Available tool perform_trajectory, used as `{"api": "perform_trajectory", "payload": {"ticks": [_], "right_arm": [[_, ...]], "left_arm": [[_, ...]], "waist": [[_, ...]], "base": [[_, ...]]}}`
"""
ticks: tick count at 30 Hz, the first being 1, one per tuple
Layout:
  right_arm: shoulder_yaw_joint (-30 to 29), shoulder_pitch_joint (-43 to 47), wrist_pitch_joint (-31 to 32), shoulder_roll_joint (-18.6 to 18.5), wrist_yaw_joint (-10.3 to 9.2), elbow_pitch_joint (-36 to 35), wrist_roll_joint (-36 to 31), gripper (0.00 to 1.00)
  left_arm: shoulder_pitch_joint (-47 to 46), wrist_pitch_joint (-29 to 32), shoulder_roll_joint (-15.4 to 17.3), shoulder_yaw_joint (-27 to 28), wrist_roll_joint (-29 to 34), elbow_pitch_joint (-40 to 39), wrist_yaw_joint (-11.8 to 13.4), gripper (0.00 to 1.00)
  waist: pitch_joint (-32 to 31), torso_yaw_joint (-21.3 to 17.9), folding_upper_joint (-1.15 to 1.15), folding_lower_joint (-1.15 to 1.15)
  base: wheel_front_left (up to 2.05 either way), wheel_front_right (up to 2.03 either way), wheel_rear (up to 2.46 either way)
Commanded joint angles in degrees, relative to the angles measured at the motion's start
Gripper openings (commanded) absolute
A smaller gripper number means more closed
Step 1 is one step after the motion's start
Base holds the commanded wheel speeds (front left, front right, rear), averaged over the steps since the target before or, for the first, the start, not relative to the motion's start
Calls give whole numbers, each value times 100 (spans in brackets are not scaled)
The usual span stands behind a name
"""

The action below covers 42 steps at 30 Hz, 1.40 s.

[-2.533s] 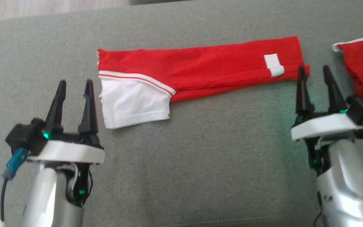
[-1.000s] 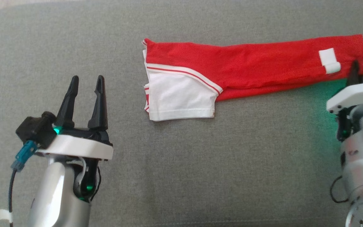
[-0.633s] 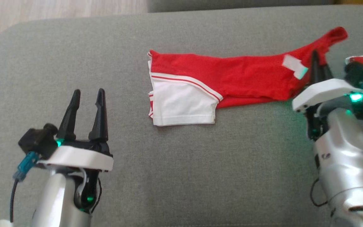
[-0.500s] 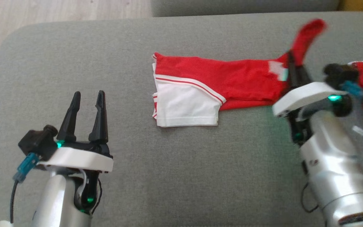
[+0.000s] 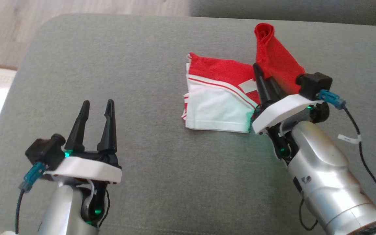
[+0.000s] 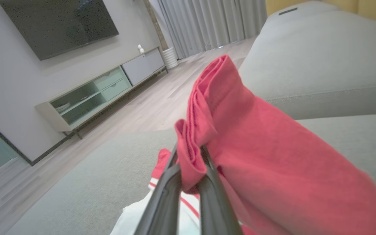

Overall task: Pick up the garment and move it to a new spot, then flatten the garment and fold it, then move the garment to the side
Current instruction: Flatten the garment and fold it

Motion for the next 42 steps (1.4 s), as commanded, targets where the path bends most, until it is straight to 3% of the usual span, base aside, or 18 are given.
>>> {"api": "perform_trajectory", "payload": {"ticks": [1,18,20,26,30,36,42], "right_arm": [[192,-86,-2,95,-5,-159,97,0],[1399,-266,-21,96,-5,326,1019,0],[1500,-303,-52,96,-5,366,1130,100],[1942,-370,-113,96,-5,114,1621,100],[1780,-568,-136,96,-5,361,1502,100],[964,-606,-139,47,-5,499,454,100],[141,-272,-139,-286,-5,-32,-637,100]], "left_arm": [[-135,-28,62,122,-57,-180,16,100],[-132,-28,62,-19,-160,-187,66,100],[-146,-28,62,-28,-165,-185,70,100],[-192,-28,62,-10,-163,-155,95,100],[-210,-28,62,61,-140,-178,100,100],[-236,-28,62,190,-112,-338,89,100],[-276,-28,62,294,-94,-543,84,100]], "waist": [[23,157,0,0],[196,671,0,0],[221,690,0,0],[254,605,0,0],[205,355,0,0],[151,-75,0,0],[124,-455,0,0]], "base": [[0,0,0],[0,0,0],[0,0,0],[0,0,0],[0,0,0],[0,0,0],[0,0,0]]}}
